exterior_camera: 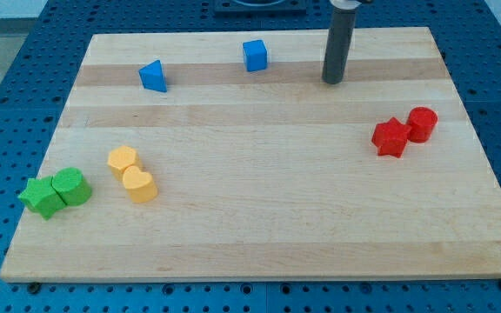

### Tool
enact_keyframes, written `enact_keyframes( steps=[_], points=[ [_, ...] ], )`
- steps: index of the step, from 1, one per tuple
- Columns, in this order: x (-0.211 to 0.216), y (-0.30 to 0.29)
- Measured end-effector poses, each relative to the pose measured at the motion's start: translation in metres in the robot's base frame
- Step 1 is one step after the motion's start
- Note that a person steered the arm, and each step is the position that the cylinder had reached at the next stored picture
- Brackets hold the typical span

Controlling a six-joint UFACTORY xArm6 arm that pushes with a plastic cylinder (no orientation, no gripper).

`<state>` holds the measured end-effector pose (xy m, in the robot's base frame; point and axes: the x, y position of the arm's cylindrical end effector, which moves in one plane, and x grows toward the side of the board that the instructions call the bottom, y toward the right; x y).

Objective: Move the blue cube into the red star

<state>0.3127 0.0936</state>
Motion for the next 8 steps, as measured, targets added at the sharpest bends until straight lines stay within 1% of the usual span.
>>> enact_keyframes(
  steps=[1,2,3,4,5,7,8],
  points=[
    [0.0,-0.081],
    [-0.015,-0.162],
    [-0.056,-0.157],
    [-0.079,-0.08],
    [-0.031,-0.009],
    [-0.08,-0.046],
    [-0.076,-0.091]
  ],
)
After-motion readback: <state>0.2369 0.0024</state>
